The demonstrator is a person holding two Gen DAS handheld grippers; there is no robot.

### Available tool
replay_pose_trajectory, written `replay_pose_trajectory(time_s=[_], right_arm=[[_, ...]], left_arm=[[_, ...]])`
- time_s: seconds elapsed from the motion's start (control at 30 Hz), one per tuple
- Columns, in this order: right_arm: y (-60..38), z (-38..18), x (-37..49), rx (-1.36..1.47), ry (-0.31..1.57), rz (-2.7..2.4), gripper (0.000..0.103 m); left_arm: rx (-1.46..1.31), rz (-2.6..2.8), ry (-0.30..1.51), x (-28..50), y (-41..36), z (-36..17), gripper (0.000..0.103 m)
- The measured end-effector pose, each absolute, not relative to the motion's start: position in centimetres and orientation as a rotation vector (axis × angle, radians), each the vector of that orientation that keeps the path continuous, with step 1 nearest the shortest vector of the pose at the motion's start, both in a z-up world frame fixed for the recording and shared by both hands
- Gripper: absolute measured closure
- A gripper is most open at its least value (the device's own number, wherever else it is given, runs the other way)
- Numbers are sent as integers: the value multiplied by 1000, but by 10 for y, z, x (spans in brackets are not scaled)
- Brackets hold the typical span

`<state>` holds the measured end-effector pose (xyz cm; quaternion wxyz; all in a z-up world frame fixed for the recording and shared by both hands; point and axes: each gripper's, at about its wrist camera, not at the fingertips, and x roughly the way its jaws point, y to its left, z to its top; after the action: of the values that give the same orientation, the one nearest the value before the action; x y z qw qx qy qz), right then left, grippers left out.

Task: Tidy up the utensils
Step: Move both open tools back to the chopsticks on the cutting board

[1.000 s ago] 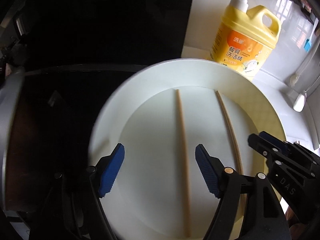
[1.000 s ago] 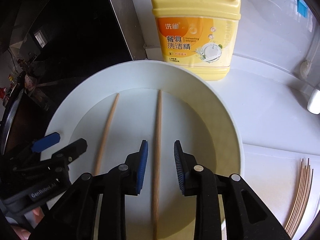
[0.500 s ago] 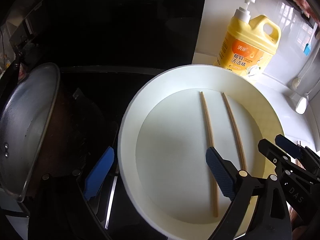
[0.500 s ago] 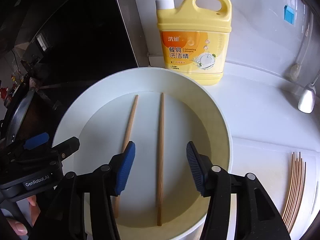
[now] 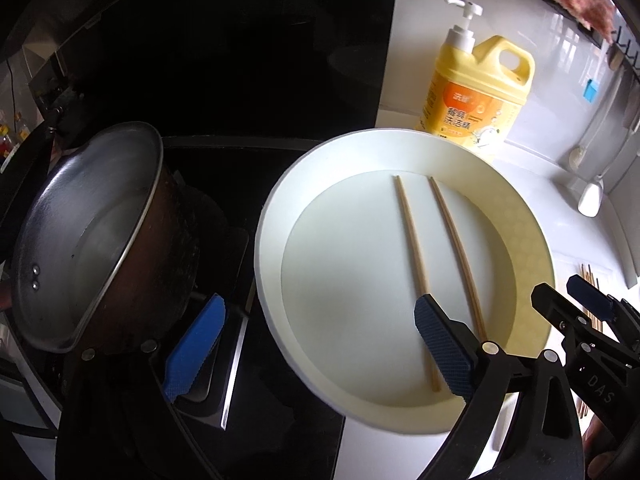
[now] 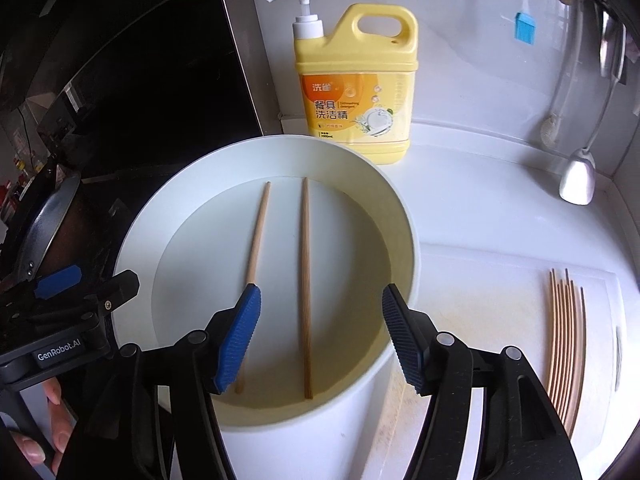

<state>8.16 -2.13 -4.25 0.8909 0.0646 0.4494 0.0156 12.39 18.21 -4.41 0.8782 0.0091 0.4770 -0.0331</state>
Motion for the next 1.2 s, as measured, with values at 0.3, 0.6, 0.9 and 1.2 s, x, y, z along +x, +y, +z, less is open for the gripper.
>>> replay_pose_trajectory(time_s=[0.3,0.6,0.9,1.2], right_arm=[[-51,-45,41,180,924,-11,36],[-102,-46,1,223,921,-60,36],[-178,-47,-46,222,919,-101,33],[-259,-72,-83,199,922,-117,33]], left_arm=[[41,-110,998,104,152,-42,8],[74,-154,994,78,105,-32,7],[76,-200,1003,43,33,-27,7],[38,-214,1052,11,-35,-40,7]])
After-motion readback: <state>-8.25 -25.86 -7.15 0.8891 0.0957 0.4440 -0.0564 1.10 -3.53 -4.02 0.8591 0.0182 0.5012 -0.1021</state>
